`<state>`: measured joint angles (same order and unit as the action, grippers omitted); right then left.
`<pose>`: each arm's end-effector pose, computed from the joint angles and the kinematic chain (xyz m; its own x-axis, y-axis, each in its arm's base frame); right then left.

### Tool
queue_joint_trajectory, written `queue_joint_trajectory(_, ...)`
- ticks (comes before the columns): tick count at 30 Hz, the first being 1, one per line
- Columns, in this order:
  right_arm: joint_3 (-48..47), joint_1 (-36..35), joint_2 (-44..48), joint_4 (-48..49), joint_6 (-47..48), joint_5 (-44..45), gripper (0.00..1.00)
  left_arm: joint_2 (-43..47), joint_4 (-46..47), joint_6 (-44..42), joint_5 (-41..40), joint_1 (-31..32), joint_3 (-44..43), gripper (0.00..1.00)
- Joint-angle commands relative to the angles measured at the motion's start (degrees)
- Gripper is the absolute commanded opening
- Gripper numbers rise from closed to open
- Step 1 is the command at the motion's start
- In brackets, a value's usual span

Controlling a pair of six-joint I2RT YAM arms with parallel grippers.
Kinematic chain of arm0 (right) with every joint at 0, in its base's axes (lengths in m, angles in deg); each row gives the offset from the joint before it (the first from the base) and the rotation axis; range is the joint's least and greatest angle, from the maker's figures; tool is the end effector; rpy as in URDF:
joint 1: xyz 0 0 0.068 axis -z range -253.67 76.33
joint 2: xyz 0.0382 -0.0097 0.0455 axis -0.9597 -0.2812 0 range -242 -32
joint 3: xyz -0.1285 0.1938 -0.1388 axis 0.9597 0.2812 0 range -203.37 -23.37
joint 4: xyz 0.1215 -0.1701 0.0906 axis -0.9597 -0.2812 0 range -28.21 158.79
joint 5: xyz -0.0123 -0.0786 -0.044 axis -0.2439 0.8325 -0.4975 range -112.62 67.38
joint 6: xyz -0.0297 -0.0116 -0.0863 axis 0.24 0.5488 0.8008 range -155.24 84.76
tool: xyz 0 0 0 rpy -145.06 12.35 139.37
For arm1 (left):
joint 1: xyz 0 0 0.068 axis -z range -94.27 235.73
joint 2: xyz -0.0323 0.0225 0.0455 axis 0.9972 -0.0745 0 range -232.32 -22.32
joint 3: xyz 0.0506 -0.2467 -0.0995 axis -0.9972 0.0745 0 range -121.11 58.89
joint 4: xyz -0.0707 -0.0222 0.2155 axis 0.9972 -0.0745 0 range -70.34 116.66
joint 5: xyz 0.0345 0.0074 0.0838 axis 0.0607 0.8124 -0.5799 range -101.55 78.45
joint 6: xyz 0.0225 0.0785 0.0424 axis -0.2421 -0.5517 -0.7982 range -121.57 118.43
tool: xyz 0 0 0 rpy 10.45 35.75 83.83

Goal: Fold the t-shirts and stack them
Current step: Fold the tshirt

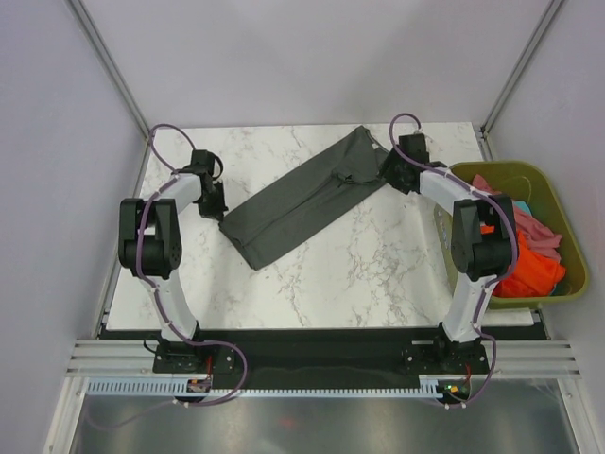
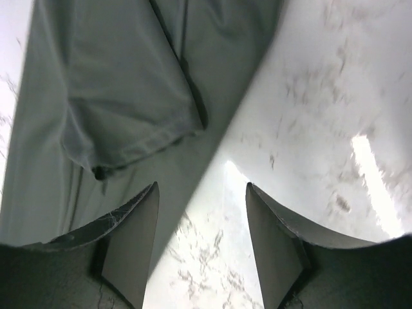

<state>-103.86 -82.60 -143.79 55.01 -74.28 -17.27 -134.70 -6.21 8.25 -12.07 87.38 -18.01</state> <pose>0.4330 0.0602 0.1889 -0.5997 0.5406 -0.5900 0.3711 0.8411 0.3935 0.3822 -0.0103 0.1378 -0.9198 -0.1441 -0.3650 -0.1334 0.9896 -0.0547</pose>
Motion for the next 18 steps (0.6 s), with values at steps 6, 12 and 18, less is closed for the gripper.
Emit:
queue_joint_trajectory(6,13.0,-2.1,5.7,12.5,-7.7,-3.2,0.59,7.4,-6.6,7.9,-9.5,-2.2,13.4,0.02)
queue_joint_trajectory(12,16.8,-2.6,6.1,19.1,-9.5,0.2,0.58,13.9,-6.7,10.6,-9.8,-8.1,19.0,0.02)
queue_joint_trajectory(18,14.6,-3.5,-0.1,26.4,-13.2,-3.9,0.57,16.8,-6.7,12.5,-7.9,-10.5,23.1,0.02)
